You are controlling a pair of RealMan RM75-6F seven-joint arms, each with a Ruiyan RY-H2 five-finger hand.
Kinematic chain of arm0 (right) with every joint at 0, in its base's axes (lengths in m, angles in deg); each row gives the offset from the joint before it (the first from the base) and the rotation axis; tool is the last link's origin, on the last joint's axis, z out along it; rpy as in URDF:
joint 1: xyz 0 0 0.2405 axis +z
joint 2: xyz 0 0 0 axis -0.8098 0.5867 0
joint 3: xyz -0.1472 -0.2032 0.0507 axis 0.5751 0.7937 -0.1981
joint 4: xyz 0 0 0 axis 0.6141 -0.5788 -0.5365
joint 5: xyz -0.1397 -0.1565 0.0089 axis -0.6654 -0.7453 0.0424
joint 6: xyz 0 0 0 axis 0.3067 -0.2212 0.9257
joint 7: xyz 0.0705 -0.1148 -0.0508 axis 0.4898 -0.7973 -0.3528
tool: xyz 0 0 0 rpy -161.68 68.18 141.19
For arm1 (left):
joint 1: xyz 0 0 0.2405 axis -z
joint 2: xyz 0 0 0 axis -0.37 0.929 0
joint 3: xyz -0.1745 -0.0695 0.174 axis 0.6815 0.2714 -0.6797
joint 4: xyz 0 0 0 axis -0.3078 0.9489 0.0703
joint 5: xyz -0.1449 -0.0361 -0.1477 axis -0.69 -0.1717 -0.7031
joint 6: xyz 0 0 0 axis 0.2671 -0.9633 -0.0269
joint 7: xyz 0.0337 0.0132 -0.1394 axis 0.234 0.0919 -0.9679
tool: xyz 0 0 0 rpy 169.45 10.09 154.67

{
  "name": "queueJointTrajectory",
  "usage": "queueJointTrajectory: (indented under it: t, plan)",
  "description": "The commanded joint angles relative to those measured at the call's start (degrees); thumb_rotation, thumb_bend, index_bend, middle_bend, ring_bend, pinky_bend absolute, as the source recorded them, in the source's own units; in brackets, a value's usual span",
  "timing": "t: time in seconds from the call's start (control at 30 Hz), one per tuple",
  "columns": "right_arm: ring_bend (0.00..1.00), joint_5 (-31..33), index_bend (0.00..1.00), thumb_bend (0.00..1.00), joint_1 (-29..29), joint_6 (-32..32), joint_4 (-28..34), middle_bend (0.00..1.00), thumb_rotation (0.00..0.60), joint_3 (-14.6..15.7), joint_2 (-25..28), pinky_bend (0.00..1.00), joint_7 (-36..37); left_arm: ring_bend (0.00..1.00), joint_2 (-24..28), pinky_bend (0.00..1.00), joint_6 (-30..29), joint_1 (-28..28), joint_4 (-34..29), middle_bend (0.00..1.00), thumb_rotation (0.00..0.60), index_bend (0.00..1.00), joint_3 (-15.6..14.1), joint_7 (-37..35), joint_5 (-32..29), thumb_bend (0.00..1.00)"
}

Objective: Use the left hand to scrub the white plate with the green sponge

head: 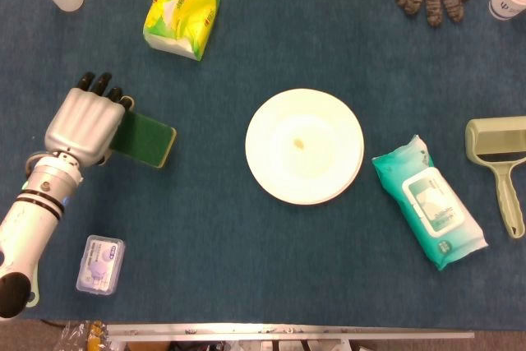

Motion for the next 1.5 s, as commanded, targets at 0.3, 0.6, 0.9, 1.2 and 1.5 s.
queueJointTrajectory:
  t: [0.3,0.6,0.9,1.2,1.5]
  plan:
    - [0.21,0.2,0.30,0.32,0.4,-0.6,-1.3,0.31,0.587,0.0,-0.6,0.40,1.1,0.10,-4.3,0.10,-4.6,5.8,-5.7,0.27,0.599,0.44,0.5,12.7,-7.8,0.30]
    - [0.21,-0.2,0.30,0.32,1.0,-1.0,-1.4,0.32,0.587,0.0,-0.8,0.40,1.4,0.10,-8.3,0.10,-6.6,10.4,-7.1,0.27,0.599,0.45,1.8,17.6,-11.9,0.30]
    - [0.21,-0.5,0.30,0.32,1.3,-1.2,-1.3,0.32,0.586,0.2,-0.9,0.40,1.5,0.10,-10.5,0.10,-8.2,14.3,-7.9,0.27,0.595,0.46,2.8,20.1,-15.3,0.30]
    - [0.21,-0.4,0.30,0.32,1.2,-1.2,-1.5,0.31,0.587,0.4,-0.6,0.40,1.9,0.10,-13.9,0.10,-8.4,17.7,-6.3,0.27,0.594,0.46,3.3,21.0,-18.7,0.30]
    - [0.21,-0.2,0.30,0.32,1.1,-1.1,-1.9,0.31,0.588,0.4,-0.4,0.40,2.4,0.10,-16.7,0.10,-9.0,20.5,-5.5,0.27,0.575,0.46,2.8,22.4,-21.2,0.30]
